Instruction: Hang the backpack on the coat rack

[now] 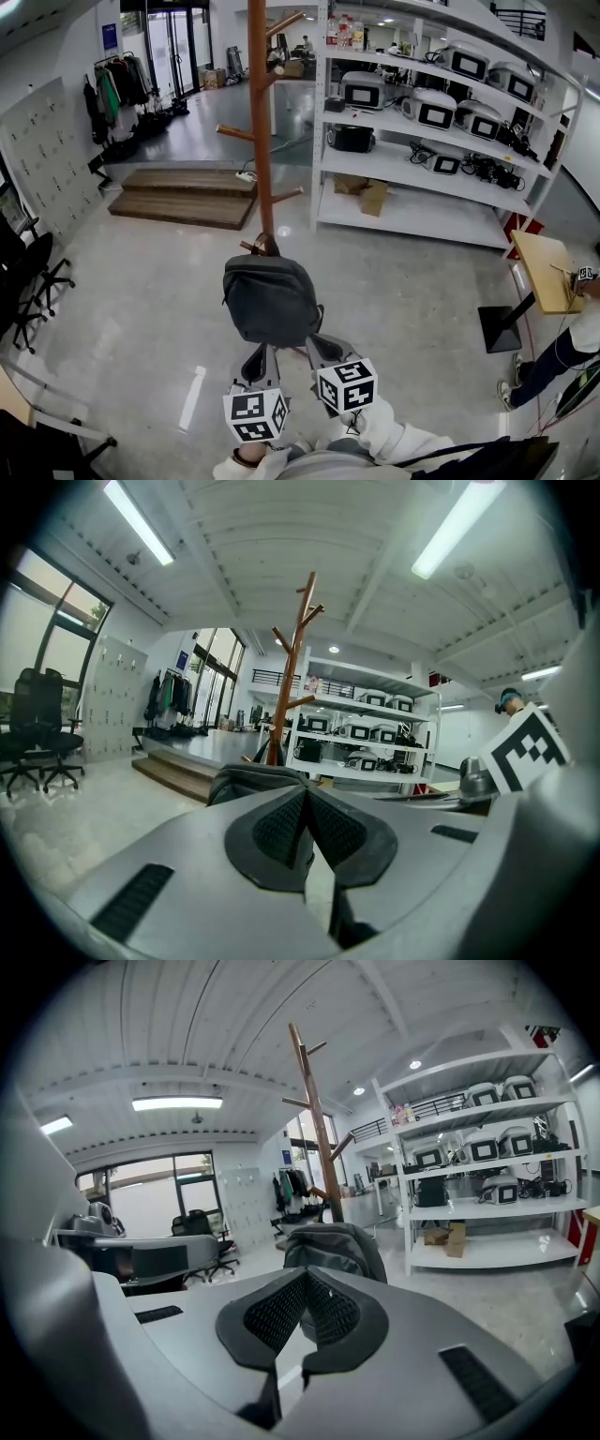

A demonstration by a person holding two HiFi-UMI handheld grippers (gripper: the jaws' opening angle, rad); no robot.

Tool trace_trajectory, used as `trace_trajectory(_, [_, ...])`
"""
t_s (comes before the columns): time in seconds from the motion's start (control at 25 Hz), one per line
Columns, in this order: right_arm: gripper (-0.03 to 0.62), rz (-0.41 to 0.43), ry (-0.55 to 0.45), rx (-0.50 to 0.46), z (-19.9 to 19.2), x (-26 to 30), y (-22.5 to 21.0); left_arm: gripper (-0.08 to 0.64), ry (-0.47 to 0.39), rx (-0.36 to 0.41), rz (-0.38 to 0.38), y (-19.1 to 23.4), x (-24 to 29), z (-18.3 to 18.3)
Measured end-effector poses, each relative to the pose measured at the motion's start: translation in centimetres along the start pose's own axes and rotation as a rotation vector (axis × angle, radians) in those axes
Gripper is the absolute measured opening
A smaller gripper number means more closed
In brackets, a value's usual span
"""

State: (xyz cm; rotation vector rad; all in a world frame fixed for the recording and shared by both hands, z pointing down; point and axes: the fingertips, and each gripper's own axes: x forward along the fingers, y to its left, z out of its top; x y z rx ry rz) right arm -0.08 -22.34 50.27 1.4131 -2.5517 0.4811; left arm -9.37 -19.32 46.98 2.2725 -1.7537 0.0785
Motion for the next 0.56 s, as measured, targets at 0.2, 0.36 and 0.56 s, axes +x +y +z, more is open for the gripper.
trace_trajectory(0.2, [0.012, 0.004, 0.003, 0.004, -0.36, -0.15, -0.25, 0.002, 0.003, 0.005, 0.005, -0.15, 0.04, -0.15])
trace_trajectory(0.36, [0.011, 0.001, 0.011, 0.0, -0.53, -0.04, -0.28, 0.002, 0.004, 0.005, 0.007, 0.09, 0.15, -0.14])
trace_trajectory(0.56, [0.011, -0.003, 0.016, -0.006, -0.54, -0.22, -0.48, 0.002, -0.001, 0.006, 0.008, 0.13, 0.13, 0.06])
